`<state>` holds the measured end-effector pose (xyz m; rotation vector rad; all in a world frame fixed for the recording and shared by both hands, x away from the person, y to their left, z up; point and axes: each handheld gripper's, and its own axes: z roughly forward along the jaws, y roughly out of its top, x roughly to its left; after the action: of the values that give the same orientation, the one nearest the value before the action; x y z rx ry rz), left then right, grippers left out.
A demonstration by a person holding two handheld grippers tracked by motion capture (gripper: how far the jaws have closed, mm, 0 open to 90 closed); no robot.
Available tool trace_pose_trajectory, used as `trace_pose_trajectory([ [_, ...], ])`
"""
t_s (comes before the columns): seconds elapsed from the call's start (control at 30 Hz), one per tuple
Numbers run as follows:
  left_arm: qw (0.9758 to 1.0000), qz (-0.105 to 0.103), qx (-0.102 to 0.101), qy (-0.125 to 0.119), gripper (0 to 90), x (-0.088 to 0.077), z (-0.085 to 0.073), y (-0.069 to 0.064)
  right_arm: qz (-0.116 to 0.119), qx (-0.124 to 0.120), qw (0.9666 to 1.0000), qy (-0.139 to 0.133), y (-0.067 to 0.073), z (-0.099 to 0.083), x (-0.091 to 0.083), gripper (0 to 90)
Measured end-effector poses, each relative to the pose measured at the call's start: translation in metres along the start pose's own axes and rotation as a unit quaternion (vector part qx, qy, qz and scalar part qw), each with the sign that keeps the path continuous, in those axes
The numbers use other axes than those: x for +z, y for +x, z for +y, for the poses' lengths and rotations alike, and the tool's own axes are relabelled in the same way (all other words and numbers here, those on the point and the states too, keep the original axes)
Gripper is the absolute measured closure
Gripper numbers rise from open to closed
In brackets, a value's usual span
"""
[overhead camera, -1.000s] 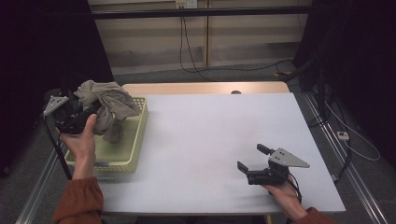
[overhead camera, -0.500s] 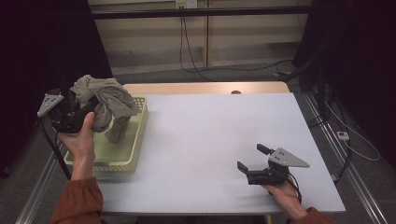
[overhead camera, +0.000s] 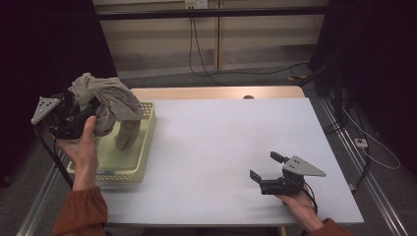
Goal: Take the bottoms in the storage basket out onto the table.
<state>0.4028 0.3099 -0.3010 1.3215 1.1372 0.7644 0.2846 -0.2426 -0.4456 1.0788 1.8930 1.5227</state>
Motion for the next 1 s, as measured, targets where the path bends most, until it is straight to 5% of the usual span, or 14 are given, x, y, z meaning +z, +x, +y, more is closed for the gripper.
trace_pose_trajectory([
  [0.53,0.9993,-0.019,0.006,-0.032,64.6,-0.014,0.018,-0.011,0.001,0.0,1.0,0.001,0.0,0.0,0.0,0.0],
  [1.0,0.9984,-0.015,0.013,-0.054,64.7,-0.026,0.029,-0.014,0.001,0.001,1.0,0.001,0.0,0.0,0.0,0.0],
])
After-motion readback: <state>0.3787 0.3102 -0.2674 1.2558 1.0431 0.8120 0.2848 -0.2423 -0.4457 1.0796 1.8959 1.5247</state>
